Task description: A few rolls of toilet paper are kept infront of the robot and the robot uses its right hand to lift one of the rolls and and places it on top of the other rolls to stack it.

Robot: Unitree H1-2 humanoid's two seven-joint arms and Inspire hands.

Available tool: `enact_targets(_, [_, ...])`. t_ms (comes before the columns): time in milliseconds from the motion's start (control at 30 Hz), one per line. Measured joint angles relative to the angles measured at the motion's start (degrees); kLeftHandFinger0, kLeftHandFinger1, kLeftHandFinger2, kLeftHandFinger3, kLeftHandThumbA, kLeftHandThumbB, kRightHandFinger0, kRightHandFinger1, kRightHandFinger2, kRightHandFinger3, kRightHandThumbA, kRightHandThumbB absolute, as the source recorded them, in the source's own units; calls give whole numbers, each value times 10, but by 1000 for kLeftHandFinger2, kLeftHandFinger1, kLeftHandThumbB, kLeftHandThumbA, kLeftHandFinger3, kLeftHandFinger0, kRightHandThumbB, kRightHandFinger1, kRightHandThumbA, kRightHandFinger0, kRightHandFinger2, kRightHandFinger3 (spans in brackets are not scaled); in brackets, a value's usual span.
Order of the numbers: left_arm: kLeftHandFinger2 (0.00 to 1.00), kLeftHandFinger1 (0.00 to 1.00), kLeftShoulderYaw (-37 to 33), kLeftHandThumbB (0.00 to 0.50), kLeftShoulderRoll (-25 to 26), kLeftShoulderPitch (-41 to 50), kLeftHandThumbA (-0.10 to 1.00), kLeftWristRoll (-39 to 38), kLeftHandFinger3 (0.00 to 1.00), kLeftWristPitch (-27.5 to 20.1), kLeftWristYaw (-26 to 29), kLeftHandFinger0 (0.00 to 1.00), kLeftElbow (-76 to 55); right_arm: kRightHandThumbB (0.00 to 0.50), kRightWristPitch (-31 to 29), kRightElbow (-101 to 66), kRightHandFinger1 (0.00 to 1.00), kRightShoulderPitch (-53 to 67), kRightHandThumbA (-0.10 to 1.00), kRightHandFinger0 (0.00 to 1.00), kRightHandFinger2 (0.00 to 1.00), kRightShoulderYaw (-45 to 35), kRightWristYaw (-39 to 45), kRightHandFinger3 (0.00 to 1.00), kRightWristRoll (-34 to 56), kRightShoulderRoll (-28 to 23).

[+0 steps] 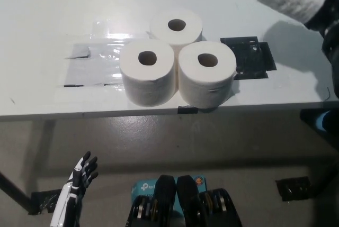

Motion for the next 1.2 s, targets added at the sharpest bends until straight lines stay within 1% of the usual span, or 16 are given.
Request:
enact_targets(67, [1000,1000,0,126,0,0,1000,0,1000,0,0,1000,0,39,7,-18,0,-2,773,0,0,19,0,0,0,2])
enact_targets(233, [1000,1000,0,134,0,0,1000,-3,1000,0,0,1000,0,0,28,-62,0,-2,745,0,0,74,-3,0,-5,6])
enact_targets(267, [1000,1000,0,156,0,0,1000,-4,1000,-1,0,1000,0,5,31,-70,0,-2,748,0,0,88,-3,0,-9,6])
enact_targets(367, [1000,1000,0,158,0,0,1000,-6,1000,-1,0,1000,0,16,37,-86,0,-2,738,0,0,129,-3,0,-21,6])
enact_targets(433, [1000,1000,0,154,0,0,1000,-6,1000,-1,0,1000,0,56,38,-93,0,-2,707,0,0,158,-3,0,-31,6])
enact_targets(500, [1000,1000,0,161,0,0,1000,-7,1000,-1,0,1000,0,40,39,-98,0,-2,701,0,0,187,-3,0,-43,7])
enact_targets(533, [1000,1000,0,156,0,0,1000,-7,1000,-1,0,1000,0,32,39,-100,0,-2,666,0,0,202,-3,0,-50,7])
enact_targets(567, [1000,1000,0,157,0,0,1000,-8,1000,-1,-1,1000,0,52,39,-101,0,-2,662,0,0,214,-4,0,-55,7])
enact_targets(600, [1000,1000,0,156,1,0,1000,-9,1000,-1,-1,1000,0,52,39,-102,0,-2,658,0,0,221,-4,0,-58,7])
enact_targets(700, [1000,1000,0,144,1,0,1000,-10,1000,-1,-1,1000,0,24,39,-103,0,-3,676,0,0,253,-6,0,-76,12])
enact_targets(767, [1000,1000,0,152,1,0,1000,-10,1000,0,-1,1000,-1,19,37,-103,0,-3,687,0,0,270,-7,0,-85,16])
enact_targets(867, [1000,1000,-1,149,1,0,1000,-10,1000,0,-1,1000,-2,3,30,-100,0,-7,708,0,32,298,-7,0,-102,21])
enact_targets(933, [1000,1000,-1,139,1,0,1000,-10,1000,0,-1,1000,-2,0,22,-96,69,-11,728,0,247,316,-9,66,-114,22])
enact_targets(1000, [1000,1000,-1,137,1,0,1000,-10,1000,0,-1,1000,-3,3,11,-87,179,-17,764,0,392,334,-10,154,-128,22])
enact_targets(1100, [1000,1000,-1,139,2,0,1000,-10,1000,0,-1,1000,-4,0,-2,-70,269,-28,775,0,490,353,-12,260,-146,21])
enact_targets(1200, [1000,1000,-1,147,3,0,1000,-10,1000,0,-1,1000,-4,0,-10,-56,281,-37,744,0,493,366,-16,319,-162,21])
